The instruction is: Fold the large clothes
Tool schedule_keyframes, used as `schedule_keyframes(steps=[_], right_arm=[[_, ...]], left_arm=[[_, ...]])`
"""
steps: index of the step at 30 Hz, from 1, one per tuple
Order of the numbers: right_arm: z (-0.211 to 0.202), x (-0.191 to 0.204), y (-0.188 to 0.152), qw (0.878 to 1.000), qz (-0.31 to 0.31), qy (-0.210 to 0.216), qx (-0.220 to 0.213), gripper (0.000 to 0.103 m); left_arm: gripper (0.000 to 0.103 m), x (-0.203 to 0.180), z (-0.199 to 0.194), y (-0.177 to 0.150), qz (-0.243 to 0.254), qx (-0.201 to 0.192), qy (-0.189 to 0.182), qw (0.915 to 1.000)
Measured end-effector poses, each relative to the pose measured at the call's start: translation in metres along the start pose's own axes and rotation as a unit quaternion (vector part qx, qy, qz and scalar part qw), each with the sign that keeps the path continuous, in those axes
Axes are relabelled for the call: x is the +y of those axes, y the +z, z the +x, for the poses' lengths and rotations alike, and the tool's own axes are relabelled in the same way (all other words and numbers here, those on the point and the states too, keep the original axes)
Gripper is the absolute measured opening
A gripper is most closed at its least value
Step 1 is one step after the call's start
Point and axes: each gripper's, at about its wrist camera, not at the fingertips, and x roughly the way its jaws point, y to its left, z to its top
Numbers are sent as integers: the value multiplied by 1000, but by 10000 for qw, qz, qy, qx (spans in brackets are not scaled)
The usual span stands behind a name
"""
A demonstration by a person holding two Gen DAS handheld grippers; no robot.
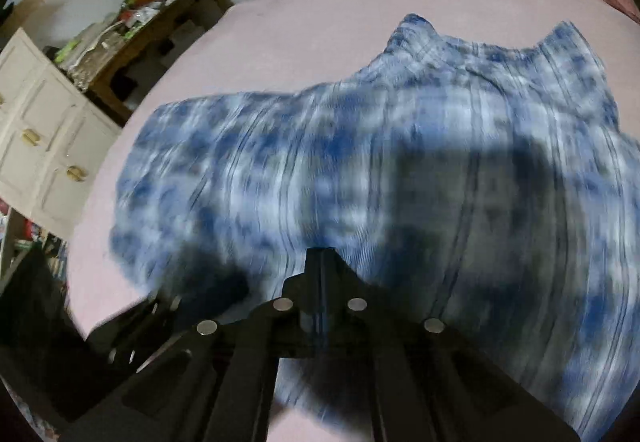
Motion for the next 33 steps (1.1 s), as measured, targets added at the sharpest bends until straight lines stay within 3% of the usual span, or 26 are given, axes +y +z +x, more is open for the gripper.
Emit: schedule_keyframes(steps=[5,6,7,8,11,14,19,21,23,27,30,33], right_arm=[[15,-2,39,9993,281,-224,-51,0],[15,-4,47,9978,318,-534,-226,0],[20,-8,55,9920,363,-1157,-342,0],[31,-15,62,9897,442,-1332,-277,0],[39,-27,75,9921,590,-1098,-164,0],[21,-32,77,9931,709,-881,-319,0],[-78,-33,19,9880,160,-667,-1386,0],[-109,-41,-9,9877,195,-497,-1469,0],[-142,-57,-36,9867,240,-766,-1417,0],[-163,-78,-67,9835,335,-1326,-1183,0],[-158,-104,-84,9870,372,-1286,-888,0],[-135,-114,-89,9934,410,-941,-516,0]], left_arm=[[33,0,-2,-1,-4,-27,-4,10000],[33,0,-2,-1,-7,-30,-9,10000],[33,0,-2,-1,-10,-31,-11,10000],[33,0,-2,-1,-15,-30,-17,10000],[33,3,-3,-2,-68,-37,-84,9999],[34,1,-5,-2,-9,-78,-39,10000],[33,2,-9,-4,-26,-141,-98,9998],[33,2,-10,-5,-5,-144,-79,9999],[33,2,-11,-5,33,-152,-38,9999],[33,-2,-13,-7,85,-160,28,9998],[33,-2,-13,-7,94,-155,39,9998],[33,-4,-12,-6,102,-154,52,9998]])
